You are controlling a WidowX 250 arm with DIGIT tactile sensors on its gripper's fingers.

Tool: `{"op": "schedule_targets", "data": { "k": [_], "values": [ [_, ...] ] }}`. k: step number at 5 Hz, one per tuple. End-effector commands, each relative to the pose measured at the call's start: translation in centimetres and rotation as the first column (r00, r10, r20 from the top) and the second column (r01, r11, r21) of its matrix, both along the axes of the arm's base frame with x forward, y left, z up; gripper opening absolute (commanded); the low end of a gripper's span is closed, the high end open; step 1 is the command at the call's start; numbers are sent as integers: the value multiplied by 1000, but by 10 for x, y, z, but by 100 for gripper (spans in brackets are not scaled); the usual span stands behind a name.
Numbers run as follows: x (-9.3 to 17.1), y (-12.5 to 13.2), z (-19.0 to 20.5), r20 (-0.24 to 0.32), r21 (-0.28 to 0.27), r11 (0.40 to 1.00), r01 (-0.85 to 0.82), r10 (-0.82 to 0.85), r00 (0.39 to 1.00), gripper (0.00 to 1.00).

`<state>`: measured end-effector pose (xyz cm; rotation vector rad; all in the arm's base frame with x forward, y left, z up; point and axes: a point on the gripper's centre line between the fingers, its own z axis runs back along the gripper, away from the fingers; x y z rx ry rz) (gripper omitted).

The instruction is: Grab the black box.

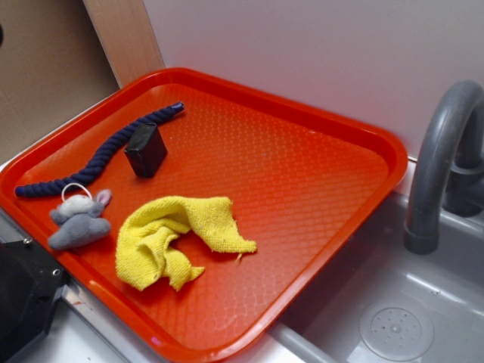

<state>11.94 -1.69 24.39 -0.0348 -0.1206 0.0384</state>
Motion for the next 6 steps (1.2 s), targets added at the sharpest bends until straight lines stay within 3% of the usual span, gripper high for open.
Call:
{"op": "schedule_targets", "data": {
  "k": [1,2,3,4,5,6],
  "values": [
    [0,0,0,0,0,1000,0,0,1000,100],
    [35,46,-50,-48,-14,971,-238,237,970,100],
    [73,81,-101,-23,-83,903,-423,422,906,100],
    [106,105,-130,7,-208,835,-509,521,853,100],
    [133,97,-161,-16,-192,821,-538,546,838,100],
    [128,70,-201,-141,-134,855,-502,485,863,100]
  ]
}}
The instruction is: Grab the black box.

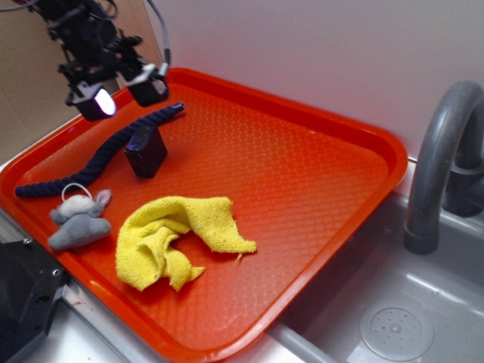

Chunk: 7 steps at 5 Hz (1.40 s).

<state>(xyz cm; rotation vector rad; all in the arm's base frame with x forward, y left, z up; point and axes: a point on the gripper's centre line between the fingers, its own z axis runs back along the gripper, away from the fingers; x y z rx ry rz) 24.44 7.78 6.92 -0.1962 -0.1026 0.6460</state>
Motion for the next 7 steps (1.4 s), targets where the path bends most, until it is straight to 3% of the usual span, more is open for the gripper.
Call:
{"op": "schedule_targets", "data": {
  "k": [1,2,3,4,5,7],
  "values": [
    [-5,-47,-43,-171,22,986,166,-160,972,100],
    [-5,-56,-45,-216,74,977,202,-182,959,99],
    [-5,-57,-36,-245,60,963,261,-239,940,0],
    [-9,-54,3,-233,73,939,337,-313,921,0],
    [-23,-46,51,-37,205,902,381,-382,924,0],
    [-38,-60,151,-32,337,837,432,-448,893,0]
  ]
}}
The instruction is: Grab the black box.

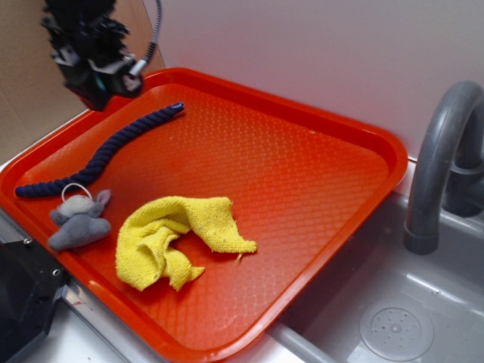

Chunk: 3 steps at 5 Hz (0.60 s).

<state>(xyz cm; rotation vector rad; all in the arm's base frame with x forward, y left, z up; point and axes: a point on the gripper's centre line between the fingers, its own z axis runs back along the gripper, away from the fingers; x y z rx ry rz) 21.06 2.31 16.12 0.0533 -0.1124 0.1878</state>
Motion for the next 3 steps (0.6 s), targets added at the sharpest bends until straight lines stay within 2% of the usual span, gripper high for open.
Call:
{"op": "schedule_targets", "data": {
  "k": [1,2,3],
  "values": [
    [-4,-6,109,96,33,998,59,-62,993,0],
    [-1,-9,135,86,15,996,88,-89,992,0],
    [1,-10,125,95,23,996,87,-89,991,0]
  ]
}}
